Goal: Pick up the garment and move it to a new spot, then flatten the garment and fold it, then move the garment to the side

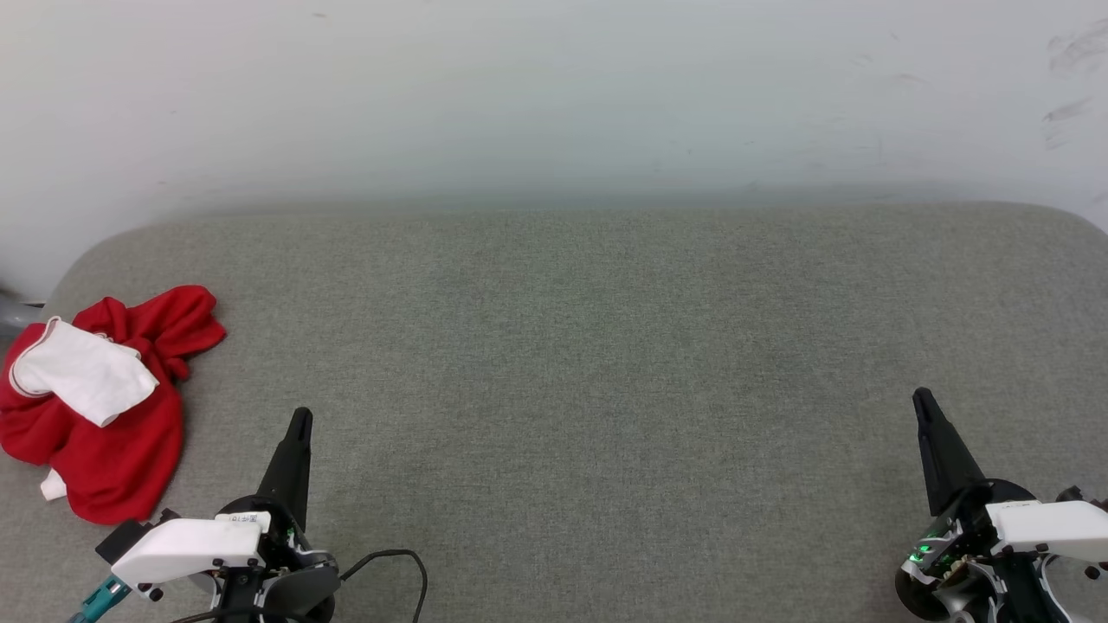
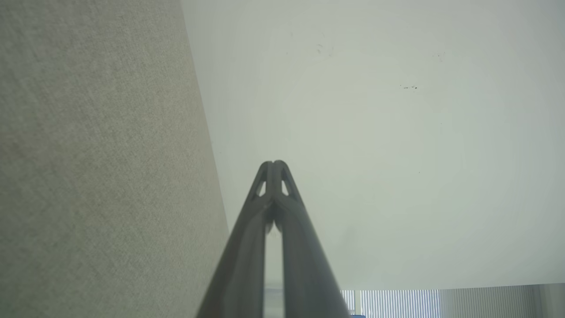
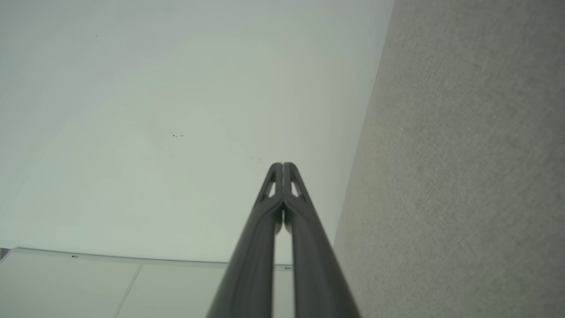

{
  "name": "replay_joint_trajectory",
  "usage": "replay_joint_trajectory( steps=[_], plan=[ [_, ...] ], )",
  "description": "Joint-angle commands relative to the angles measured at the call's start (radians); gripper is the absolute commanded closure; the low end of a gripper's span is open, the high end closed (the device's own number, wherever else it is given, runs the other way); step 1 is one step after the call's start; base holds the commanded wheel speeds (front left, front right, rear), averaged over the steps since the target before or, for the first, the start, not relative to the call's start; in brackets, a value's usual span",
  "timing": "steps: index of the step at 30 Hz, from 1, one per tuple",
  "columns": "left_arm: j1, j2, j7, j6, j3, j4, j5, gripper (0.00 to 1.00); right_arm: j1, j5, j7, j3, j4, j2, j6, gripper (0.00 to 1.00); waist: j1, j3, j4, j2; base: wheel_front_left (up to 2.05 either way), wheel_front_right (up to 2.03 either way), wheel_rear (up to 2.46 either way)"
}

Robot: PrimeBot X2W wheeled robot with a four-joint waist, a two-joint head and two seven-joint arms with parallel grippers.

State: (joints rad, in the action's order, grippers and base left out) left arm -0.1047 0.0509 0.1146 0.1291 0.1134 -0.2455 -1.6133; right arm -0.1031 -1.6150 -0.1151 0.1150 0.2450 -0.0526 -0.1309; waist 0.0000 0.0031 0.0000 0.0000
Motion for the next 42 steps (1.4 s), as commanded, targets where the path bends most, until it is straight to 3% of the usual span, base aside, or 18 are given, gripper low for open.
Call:
replay_joint_trajectory(
  steps=[1, 34, 35, 42],
  plan=[
    [-0.008, -0.001, 0.003, 0.003, 0.003, -0.001, 0.002, 1.00, -0.010, 0.005, -0.001, 0.000, 0.000, 0.005, 0.000, 1.00, 0.0000, 0.000, 0.000, 0.0000, 0.00, 0.00, 0.00],
    [-0.008, -0.001, 0.002, 0.003, 0.002, -0.001, 0.002, 1.00, -0.010, 0.005, -0.001, 0.000, 0.000, 0.005, 0.000, 1.00, 0.0000, 0.000, 0.000, 0.0000, 0.00, 0.00, 0.00],
    [-0.008, -0.001, 0.002, 0.003, 0.002, -0.001, 0.002, 0.00, -0.010, 0.005, -0.001, 0.000, 0.000, 0.005, 0.000, 0.00, 0.0000, 0.000, 0.000, 0.0000, 0.00, 0.00, 0.00],
    [0.029, -0.003, -0.017, -0.001, -0.010, -0.026, 0.005, 0.00, 0.029, 0.013, 0.016, -0.010, 0.028, 0.001, 0.000, 0.00, 0.0000, 0.000, 0.000, 0.0000, 0.00, 0.00, 0.00]
  ],
)
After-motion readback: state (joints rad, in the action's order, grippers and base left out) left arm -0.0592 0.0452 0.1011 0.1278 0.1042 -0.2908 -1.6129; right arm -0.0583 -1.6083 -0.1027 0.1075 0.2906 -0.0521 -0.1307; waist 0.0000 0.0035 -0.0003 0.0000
